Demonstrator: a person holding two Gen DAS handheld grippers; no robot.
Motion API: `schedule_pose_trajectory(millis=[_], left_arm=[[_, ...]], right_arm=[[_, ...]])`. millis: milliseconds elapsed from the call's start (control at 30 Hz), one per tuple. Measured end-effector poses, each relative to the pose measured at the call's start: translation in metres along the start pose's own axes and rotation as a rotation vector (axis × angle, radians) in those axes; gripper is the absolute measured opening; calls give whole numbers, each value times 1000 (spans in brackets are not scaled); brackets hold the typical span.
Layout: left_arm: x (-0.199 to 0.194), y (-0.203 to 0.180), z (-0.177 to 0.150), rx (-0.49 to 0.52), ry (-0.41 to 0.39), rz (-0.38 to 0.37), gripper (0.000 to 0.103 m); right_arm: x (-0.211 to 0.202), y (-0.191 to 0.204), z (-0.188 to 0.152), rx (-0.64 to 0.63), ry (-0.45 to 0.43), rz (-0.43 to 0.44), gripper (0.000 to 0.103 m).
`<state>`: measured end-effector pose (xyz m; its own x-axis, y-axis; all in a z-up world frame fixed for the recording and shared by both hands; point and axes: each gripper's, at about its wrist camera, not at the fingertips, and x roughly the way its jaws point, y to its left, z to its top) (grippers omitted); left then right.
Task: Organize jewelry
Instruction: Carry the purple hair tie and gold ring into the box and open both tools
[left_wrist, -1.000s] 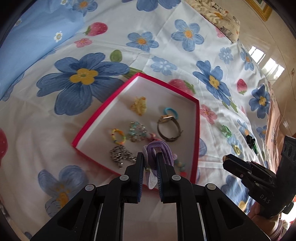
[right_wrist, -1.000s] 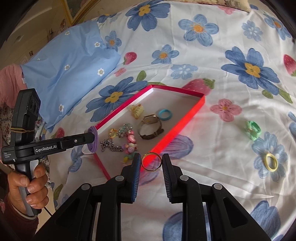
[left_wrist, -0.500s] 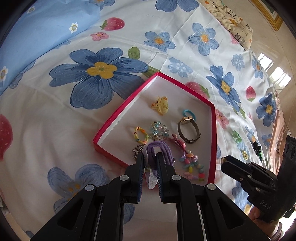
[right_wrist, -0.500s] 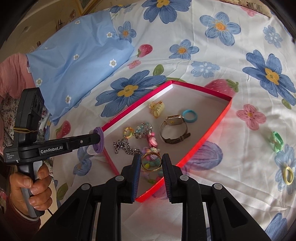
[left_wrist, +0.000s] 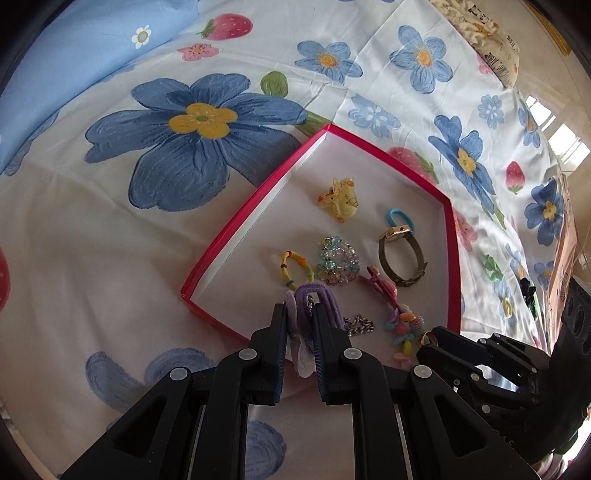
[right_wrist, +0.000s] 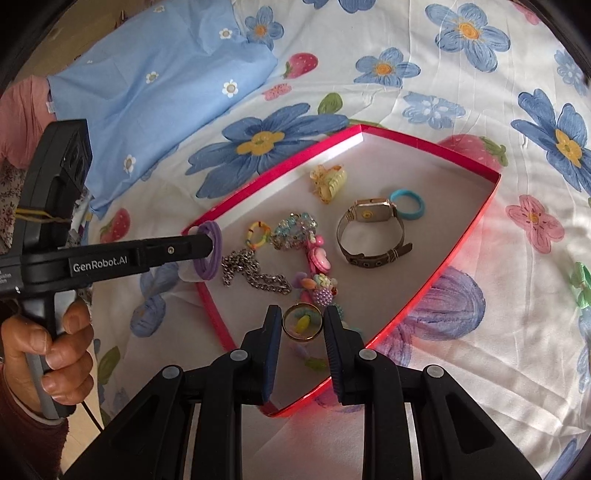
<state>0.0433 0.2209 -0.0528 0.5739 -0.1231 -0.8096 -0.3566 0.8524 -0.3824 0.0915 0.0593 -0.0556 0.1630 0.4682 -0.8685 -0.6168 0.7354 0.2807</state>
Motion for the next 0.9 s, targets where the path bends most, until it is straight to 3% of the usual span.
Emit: schedule_pose_trajectory(millis=[333,900], left_arm=[[32,-4,7,20,47,35,13],[38,-9,6,23,55,54,19]], right_arm=[[11,-1,5,-34,25,-5,24],[14,-2,6,-32,28,9,24]])
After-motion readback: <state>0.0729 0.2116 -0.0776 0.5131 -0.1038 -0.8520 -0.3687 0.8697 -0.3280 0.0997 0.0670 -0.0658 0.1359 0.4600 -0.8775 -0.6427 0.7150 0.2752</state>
